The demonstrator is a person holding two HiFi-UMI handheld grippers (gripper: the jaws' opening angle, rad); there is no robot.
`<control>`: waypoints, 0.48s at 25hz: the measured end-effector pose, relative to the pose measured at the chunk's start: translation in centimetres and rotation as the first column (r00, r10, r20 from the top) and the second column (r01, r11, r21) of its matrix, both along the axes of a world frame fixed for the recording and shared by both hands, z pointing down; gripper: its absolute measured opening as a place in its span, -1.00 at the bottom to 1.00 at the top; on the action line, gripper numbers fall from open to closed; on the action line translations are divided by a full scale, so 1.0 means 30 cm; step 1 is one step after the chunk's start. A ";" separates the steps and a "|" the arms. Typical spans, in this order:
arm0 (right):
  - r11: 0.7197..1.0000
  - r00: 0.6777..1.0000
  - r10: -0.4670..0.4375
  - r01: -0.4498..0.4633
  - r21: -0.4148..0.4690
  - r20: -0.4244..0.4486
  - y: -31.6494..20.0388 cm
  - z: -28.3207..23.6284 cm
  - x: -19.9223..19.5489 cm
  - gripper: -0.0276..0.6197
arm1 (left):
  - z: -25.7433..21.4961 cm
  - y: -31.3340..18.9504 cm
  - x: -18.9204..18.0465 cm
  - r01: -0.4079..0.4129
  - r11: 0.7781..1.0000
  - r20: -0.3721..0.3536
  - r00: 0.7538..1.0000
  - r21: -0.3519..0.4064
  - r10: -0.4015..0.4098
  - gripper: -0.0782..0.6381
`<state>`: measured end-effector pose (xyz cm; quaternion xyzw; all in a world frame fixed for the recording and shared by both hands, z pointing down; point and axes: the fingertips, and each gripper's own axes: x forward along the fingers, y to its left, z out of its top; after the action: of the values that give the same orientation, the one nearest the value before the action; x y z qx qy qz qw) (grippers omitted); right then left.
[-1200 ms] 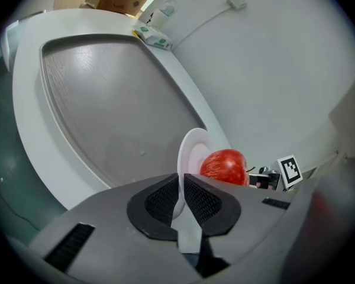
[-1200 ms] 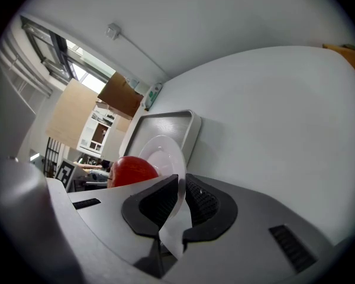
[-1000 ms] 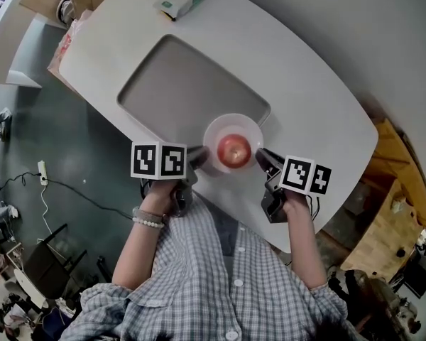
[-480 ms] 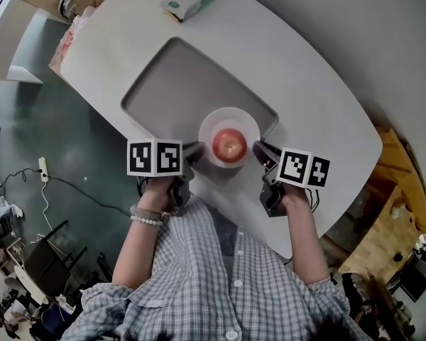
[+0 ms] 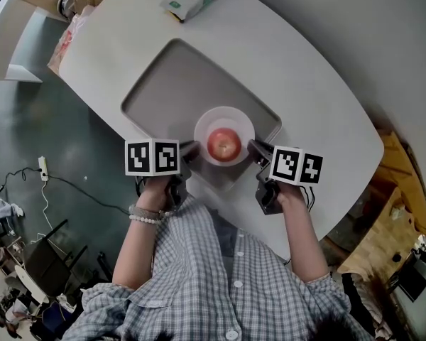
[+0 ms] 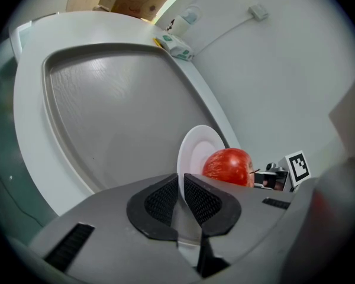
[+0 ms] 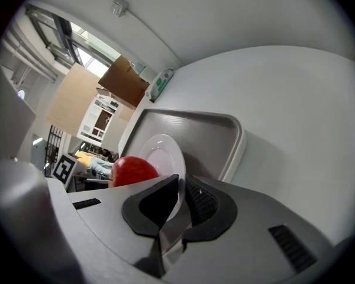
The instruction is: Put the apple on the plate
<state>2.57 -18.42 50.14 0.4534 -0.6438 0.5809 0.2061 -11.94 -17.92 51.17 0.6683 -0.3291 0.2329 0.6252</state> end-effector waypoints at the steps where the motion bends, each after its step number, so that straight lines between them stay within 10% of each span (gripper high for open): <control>1: 1.000 1.000 -0.004 0.004 -0.001 -0.009 0.000 0.004 -0.002 -0.77 | 0.003 0.000 -0.002 -0.003 1.000 0.005 1.000 0.001 0.003 -0.68; 12: 0.998 0.996 -0.050 0.052 0.022 -0.080 -0.019 0.016 -0.014 -0.77 | 0.021 -0.009 -0.011 -0.004 1.000 0.029 1.000 0.014 0.004 -0.68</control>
<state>2.14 -18.98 50.62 0.4617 -0.6534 0.5494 0.2409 -12.27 -18.18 51.80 0.6700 -0.3384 0.2413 0.6151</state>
